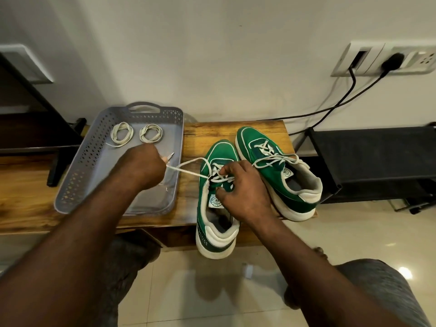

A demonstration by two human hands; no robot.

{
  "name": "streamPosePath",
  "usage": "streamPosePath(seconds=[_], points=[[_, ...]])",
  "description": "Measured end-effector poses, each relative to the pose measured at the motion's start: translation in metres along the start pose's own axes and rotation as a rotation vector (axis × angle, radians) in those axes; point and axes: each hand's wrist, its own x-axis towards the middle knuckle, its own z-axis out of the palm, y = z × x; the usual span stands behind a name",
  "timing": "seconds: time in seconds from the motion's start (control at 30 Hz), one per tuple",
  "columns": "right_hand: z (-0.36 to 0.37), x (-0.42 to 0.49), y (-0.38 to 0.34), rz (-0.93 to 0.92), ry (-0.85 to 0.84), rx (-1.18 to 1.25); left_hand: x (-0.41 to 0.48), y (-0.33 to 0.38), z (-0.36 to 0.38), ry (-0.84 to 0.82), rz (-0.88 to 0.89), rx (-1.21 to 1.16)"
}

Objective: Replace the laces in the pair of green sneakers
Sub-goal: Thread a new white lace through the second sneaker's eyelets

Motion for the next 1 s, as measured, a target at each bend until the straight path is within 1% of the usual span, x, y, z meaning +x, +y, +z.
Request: streamPosePath(seconds=[0.07, 0.13, 0.2, 0.3, 0.37, 0.43, 0.47, 0.5, 0.6, 0.63, 0.67, 0.7, 0.73, 0.77, 0.83, 0.87, 0.9, 0.93, 1.0], points=[[0.0, -0.003, -0.002, -0.024, 0.022, -0.061, -0.007, 0.004, 0.003, -0.005, 0.056, 0.041], [-0.001, -0.006, -0.003, -0.034, 0.031, -0.089, -0.017, 0.017, 0.009, 0.006, 0.175, -0.053], [-0.001, -0.009, -0.004, -0.045, 0.028, -0.127, -0.021, 0.029, 0.019, -0.087, 0.272, -0.076], [0.0, -0.011, 0.0, -0.038, 0.053, -0.166, -0.019, 0.038, 0.037, -0.249, 0.288, 0.004], [0.001, -0.011, 0.004, -0.008, 0.079, -0.146, -0.02, 0.044, 0.042, -0.252, 0.266, -0.061], [0.002, -0.01, 0.007, 0.023, 0.098, -0.108, -0.023, 0.047, 0.039, -0.202, 0.259, -0.15], [0.002, -0.009, 0.008, 0.032, 0.106, -0.106, -0.024, 0.047, 0.035, -0.186, 0.243, -0.249], [0.003, -0.009, 0.009, 0.035, 0.113, -0.11, -0.025, 0.047, 0.03, -0.193, 0.221, -0.425], [0.002, -0.007, 0.01, 0.046, 0.132, -0.122, -0.031, 0.045, 0.003, -0.301, 0.178, -1.169], [0.001, -0.007, 0.011, 0.054, 0.136, -0.126, -0.031, 0.042, -0.007, -0.331, 0.2, -1.344], [0.001, -0.007, 0.011, 0.06, 0.138, -0.127, -0.031, 0.036, -0.016, -0.353, 0.234, -1.457], [0.0, -0.007, 0.011, 0.065, 0.142, -0.124, -0.031, 0.031, -0.024, -0.351, 0.263, -1.473], [0.0, -0.008, 0.011, 0.065, 0.147, -0.115, -0.027, 0.024, -0.027, -0.317, 0.266, -1.387], [0.0, -0.009, 0.011, 0.063, 0.151, -0.104, -0.024, 0.019, -0.027, -0.247, 0.259, -1.175], [0.0, -0.01, 0.009, 0.059, 0.156, -0.075, -0.019, 0.011, -0.016, -0.111, 0.25, -0.584], [0.0, -0.01, 0.008, 0.059, 0.157, -0.059, -0.018, 0.009, -0.007, -0.097, 0.261, -0.353], [0.0, -0.01, 0.008, 0.059, 0.158, -0.047, -0.021, 0.012, 0.003, -0.117, 0.277, -0.204], [0.0, -0.01, 0.007, 0.062, 0.158, -0.042, -0.023, 0.016, 0.013, -0.141, 0.303, -0.107], [0.0, -0.01, 0.006, 0.069, 0.159, -0.044, -0.021, 0.025, 0.029, -0.189, 0.361, 0.031]])
